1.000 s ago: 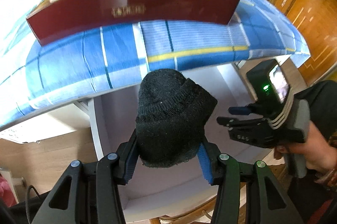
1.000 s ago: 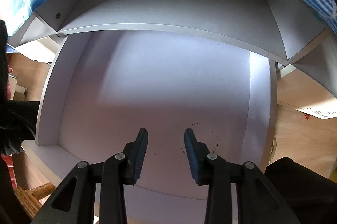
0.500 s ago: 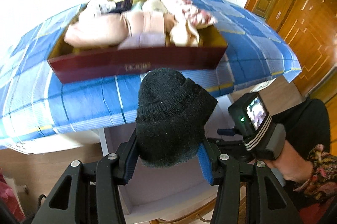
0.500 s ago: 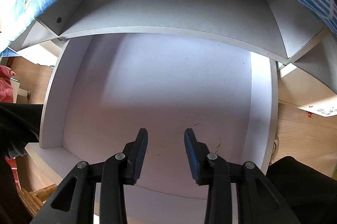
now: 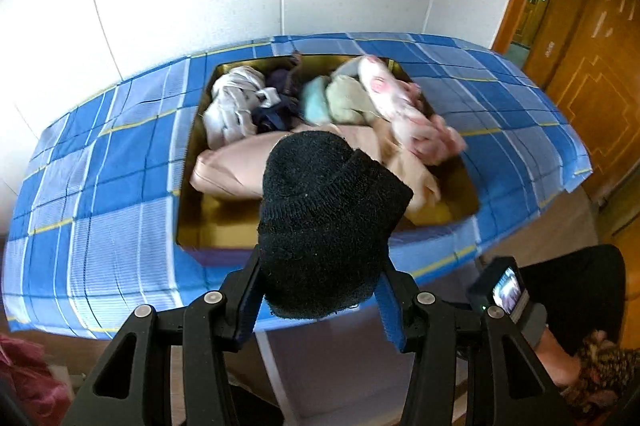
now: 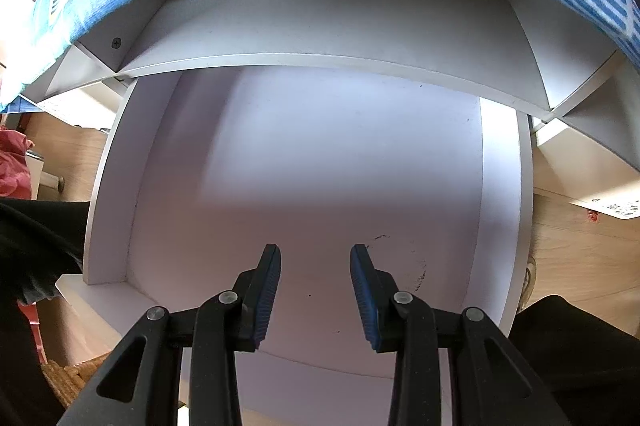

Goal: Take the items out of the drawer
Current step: 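Lift the black knit beanie with the left gripper over the red box, then lower the black beanie into the box and open the left gripper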

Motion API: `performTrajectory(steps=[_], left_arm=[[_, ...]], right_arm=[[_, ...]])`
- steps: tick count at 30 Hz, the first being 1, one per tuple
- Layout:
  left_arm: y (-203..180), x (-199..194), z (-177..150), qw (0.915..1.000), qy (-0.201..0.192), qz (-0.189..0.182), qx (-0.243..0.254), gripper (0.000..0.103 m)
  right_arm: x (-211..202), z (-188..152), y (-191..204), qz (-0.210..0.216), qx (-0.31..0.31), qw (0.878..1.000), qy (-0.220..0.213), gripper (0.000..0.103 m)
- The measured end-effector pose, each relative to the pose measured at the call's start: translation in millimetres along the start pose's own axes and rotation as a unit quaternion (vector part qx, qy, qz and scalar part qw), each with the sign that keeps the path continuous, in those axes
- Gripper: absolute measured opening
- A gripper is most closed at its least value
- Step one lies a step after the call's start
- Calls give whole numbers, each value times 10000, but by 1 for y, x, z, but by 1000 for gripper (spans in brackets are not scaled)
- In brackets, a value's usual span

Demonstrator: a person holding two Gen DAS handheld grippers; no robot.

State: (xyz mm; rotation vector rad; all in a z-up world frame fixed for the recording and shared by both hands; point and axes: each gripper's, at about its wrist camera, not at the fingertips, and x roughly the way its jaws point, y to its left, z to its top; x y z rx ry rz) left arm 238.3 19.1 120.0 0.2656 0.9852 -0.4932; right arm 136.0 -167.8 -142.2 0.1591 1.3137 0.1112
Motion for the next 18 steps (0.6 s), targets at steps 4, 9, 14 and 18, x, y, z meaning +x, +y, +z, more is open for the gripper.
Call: performTrajectory(steps=[4, 9, 14, 18], left_arm=[[12, 21, 17, 9991, 290, 268, 132, 52], [36, 48, 31, 9978, 513, 362, -219, 56], [43, 50, 36, 9974, 485, 375, -387, 60], [38, 37, 37, 9968, 357, 712, -50, 54]], right_arm=[[-1, 0, 1, 29, -1, 10000, -12, 36], [-2, -1, -2, 87, 64, 9999, 5, 36], [-2, 0, -2, 166, 90, 9998, 19, 36], [-3, 1, -2, 218, 127, 9997, 14, 36]])
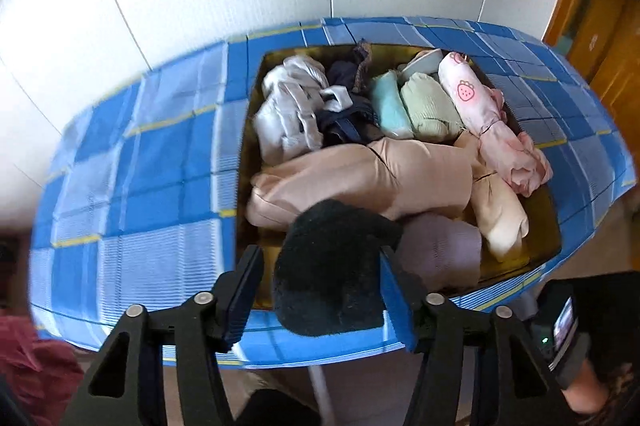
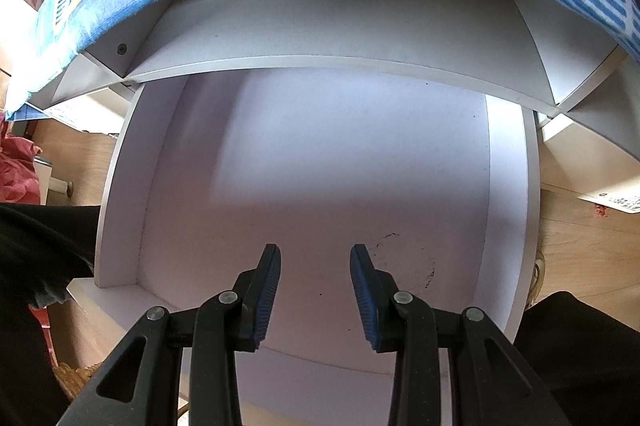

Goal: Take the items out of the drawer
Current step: 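Lower the black beanie into the box and open the left gripper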

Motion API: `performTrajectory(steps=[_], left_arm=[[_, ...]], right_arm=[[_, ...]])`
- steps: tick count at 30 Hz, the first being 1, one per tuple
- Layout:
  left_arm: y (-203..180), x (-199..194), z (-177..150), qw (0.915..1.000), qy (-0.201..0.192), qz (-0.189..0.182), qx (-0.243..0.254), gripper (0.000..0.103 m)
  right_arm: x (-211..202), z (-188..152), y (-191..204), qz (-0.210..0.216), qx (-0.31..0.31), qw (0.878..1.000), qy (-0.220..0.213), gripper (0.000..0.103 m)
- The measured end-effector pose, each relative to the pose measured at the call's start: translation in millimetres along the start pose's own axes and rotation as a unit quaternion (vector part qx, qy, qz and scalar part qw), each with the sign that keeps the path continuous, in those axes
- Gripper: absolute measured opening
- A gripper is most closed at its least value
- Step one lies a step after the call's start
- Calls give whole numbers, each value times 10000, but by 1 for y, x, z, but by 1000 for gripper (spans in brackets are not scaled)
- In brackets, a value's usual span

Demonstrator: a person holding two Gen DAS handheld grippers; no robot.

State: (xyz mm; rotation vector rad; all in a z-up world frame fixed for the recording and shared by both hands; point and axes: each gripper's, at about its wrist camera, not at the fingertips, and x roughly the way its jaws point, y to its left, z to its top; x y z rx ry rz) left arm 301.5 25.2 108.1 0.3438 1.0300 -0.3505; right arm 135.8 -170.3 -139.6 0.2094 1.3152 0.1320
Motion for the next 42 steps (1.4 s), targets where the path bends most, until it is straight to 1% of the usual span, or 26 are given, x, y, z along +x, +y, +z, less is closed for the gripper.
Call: performTrajectory(steps=[2, 3, 4, 5, 9, 12, 15, 17, 18, 19, 21, 23, 24, 25, 26, 28, 30, 33, 38, 40, 41, 42], left_arm=[[1, -6, 0, 10000, -7, 6, 49, 51], [1, -8, 0, 10000, 12, -10, 62, 48], [2, -8, 0, 10000, 39, -11, 77, 43], [1, -6, 0, 9999, 90, 0, 102, 42], [-4, 5, 3, 9996, 168, 72, 230, 41], [-9, 19, 7, 9997, 213, 4, 151, 40], [-15, 32, 9, 9995, 256, 51, 163, 40], [-17, 30, 11, 9996, 204, 93, 191, 41], [-17, 26, 11, 9997, 151, 69, 192, 43], [-16, 20, 12, 9998, 75, 21, 194, 50], [-13, 4, 11, 9997, -114, 38, 228, 60], [-10, -9, 12, 9993, -160, 116, 320, 60], [-8, -13, 13, 9991, -123, 151, 378, 55], [-6, -16, 13, 9988, -76, 189, 434, 44], [-4, -17, 13, 9983, 24, 259, 519, 39], [-5, -18, 11, 9969, 189, 321, 687, 35], [-7, -13, 6, 9957, 345, 294, 806, 32], [-11, 5, -1, 9937, 597, 364, 871, 32], [-13, 39, -6, 9933, 846, 381, 688, 32], [-9, 45, -5, 9945, 846, 398, 483, 33], [-5, 45, -6, 9958, 838, 273, 253, 33], [-4, 45, -7, 9966, 800, 151, 148, 33]], right_arm=[[0, 0, 0, 29, 17, 10000, 13, 36], [1, 1, 0, 42, 16, 10000, 24, 36], [1, 1, 1, 43, 7, 10000, 32, 36], [2, 1, 1, 39, -3, 10000, 36, 36], [2, 0, 1, 38, -8, 10000, 33, 36], [2, 1, 1, 39, 11, 10000, 37, 36], [1, 0, 1, 63, 20, 10000, 28, 36], [1, 0, 0, 66, 20, 10000, 23, 36], [0, 0, 0, 85, 35, 10000, 20, 36], [0, 0, -1, 101, 52, 9999, 17, 36], [0, 0, -1, 122, 80, 9999, 20, 36], [0, 1, 0, 142, 88, 9999, 28, 36], [0, 1, 1, 145, 76, 9999, 28, 36], [0, 1, 2, 141, 50, 9999, 27, 36], [0, 1, 3, 136, 29, 9999, 27, 36], [0, 0, 3, 124, 8, 9999, 26, 36], [1, 0, 2, 120, 39, 9999, 36, 36], [2, 0, 0, 120, 74, 9999, 57, 36], [1, 0, 1, 124, 53, 9999, 55, 36], [1, 0, 0, 135, 76, 9999, 52, 36], [1, 0, 0, 143, 85, 9999, 45, 36], [0, 0, 0, 158, 88, 9998, 37, 36]])
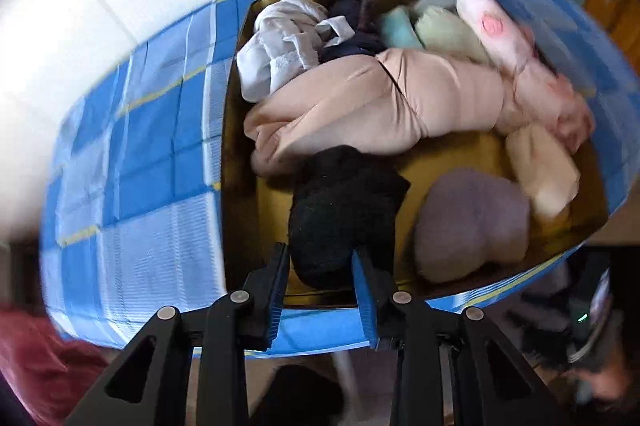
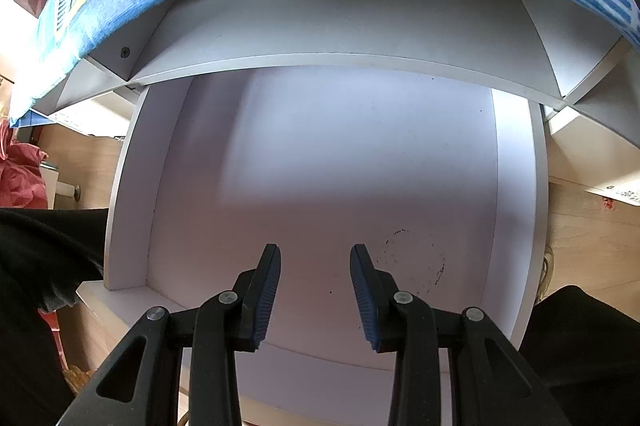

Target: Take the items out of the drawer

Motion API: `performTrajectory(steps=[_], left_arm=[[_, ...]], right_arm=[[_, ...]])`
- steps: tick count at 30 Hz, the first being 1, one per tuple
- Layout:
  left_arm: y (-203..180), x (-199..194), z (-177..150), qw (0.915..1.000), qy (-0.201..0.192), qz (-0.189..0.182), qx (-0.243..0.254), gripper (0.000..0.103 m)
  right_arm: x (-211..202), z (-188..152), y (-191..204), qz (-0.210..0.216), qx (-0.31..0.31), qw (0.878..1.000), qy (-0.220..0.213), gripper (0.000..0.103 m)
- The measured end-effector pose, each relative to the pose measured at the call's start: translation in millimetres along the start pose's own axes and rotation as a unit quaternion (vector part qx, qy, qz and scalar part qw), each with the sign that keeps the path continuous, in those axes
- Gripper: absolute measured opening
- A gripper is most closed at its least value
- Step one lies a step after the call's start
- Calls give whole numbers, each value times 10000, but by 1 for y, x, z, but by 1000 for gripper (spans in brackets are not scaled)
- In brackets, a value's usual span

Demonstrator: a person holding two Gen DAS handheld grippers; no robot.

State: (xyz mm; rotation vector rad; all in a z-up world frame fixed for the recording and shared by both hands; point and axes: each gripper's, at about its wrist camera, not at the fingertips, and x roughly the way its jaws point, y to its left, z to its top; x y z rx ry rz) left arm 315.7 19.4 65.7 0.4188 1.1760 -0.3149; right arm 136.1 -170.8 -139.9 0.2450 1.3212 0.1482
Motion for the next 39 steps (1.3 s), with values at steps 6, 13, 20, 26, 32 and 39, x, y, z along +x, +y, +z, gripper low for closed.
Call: performTrajectory(steps=[6, 13, 20, 26, 32, 39], left_arm=[[6, -27, -29, 9948, -754, -200, -654, 75], [-9, -62, -72, 9813, -1484, -44, -1226, 95], [-42, -70, -107, 9752, -1760, 30, -1340, 103], [-69, -68, -139, 9729, -1770, -19, -1488, 103], [-87, -79, -163, 9740, -1720, 119, -1473, 103], [-92, -110, -182, 9673, -1928, 82, -1645, 103]], right_arm=[[1, -1, 2, -26, -61, 10000, 25, 36], [1, -2, 4, -42, -105, 9999, 8, 39], [-6, -6, 13, -126, -347, 9992, -135, 58], [-43, -20, 28, -9, -719, 9954, -627, 77], [-100, -29, 31, -114, -736, 9897, -1219, 78], [-187, -46, 45, -690, -759, 9724, -2095, 79]])
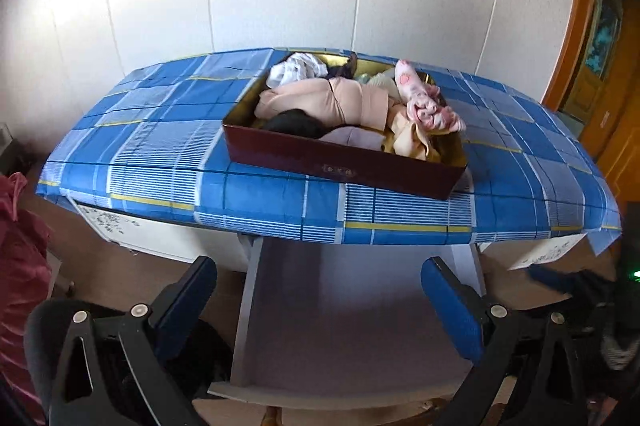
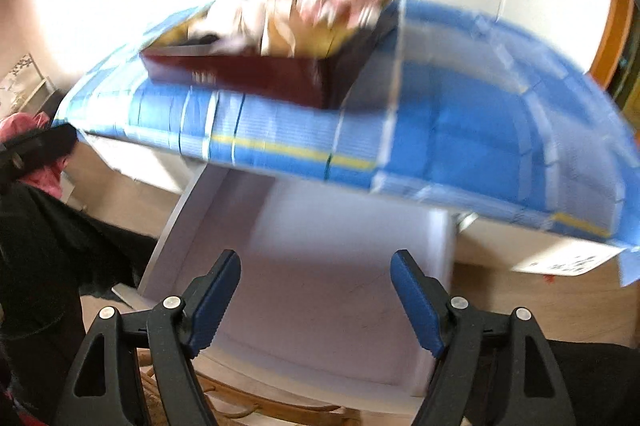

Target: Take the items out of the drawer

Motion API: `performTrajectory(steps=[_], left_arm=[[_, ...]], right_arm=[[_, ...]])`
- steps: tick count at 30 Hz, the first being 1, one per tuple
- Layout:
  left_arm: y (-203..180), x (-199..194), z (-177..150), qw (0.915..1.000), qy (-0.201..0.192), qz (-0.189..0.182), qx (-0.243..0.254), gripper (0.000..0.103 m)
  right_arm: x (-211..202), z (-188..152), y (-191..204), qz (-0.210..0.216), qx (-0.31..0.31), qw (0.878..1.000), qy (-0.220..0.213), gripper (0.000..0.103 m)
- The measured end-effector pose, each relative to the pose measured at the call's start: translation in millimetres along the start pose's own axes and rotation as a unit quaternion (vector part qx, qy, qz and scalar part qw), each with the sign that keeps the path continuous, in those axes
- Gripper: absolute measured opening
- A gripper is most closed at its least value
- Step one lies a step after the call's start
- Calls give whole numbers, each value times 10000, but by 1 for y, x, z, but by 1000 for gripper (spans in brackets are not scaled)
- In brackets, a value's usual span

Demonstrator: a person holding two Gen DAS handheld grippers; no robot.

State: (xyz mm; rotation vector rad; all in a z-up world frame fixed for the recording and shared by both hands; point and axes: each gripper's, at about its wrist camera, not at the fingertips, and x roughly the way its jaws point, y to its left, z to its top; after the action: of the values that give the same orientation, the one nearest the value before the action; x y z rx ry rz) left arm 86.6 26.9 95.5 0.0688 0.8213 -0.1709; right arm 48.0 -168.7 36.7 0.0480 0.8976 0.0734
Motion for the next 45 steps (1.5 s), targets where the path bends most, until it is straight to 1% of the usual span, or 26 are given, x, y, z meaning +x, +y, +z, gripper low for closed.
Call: performTrajectory(steps=[3, 5, 7, 8, 9, 10, 12, 13, 16, 18, 22, 25, 27, 29, 37, 41, 45], left_arm=[[0, -17, -2, 9998, -122, 112, -51, 103], [1, -32, -3, 9989, -316, 315, -129, 103], [4, -46, -5, 9971, -481, 503, -311, 103], [6, -51, -5, 9962, -538, 573, -378, 103], [7, -57, -6, 9952, -619, 638, -402, 103], [7, -62, -6, 9945, -685, 679, -400, 103], [5, -72, -8, 9940, -780, 700, -312, 103], [3, -77, -9, 9935, -838, 738, -218, 103], [-3, -86, -11, 9926, -837, 871, 114, 103], [-6, -89, -13, 9918, -794, 973, 242, 103], [-1, -98, -17, 9911, -900, 974, 69, 103], [7, -100, -16, 9922, -878, 872, -132, 103], [12, -101, -16, 9927, -869, 782, -303, 103], [14, -100, -17, 9932, -848, 701, -369, 103], [8, -98, -20, 9943, -797, 658, -272, 103], [8, -98, -20, 9942, -797, 665, -283, 103], [8, -98, -21, 9944, -766, 667, -307, 103]], right_arm=[[-40, 9, 4, -239, -48, 9983, -528, 79], [-72, 14, 12, -341, -102, 9948, -950, 79], [-96, 19, 17, -437, -71, 9913, -1241, 79], [-106, 20, 18, -504, 64, 9896, -1349, 79], [-110, 20, 18, -463, 229, 9894, -1355, 83], [-112, 21, 16, -326, 423, 9904, -1276, 85], [-108, 22, 13, 252, 754, 9926, -914, 85], [-105, 22, 14, 454, 818, 9925, -783, 85], [-109, 19, 23, 172, 696, 9935, -880, 85], [-112, 19, 31, -9, 576, 9934, -993, 86], [-125, 12, 37, -293, 535, 9892, -1334, 87], [-125, 10, 35, -473, 610, 9884, -1305, 87], [-123, 9, 36, -496, 588, 9891, -1255, 87], [-121, 9, 38, -489, 568, 9899, -1207, 87], [-119, 7, 40, -422, 509, 9913, -1137, 87], [-116, 6, 38, -409, 571, 9920, -1045, 87], [-116, 6, 39, -421, 548, 9921, -1049, 87]])
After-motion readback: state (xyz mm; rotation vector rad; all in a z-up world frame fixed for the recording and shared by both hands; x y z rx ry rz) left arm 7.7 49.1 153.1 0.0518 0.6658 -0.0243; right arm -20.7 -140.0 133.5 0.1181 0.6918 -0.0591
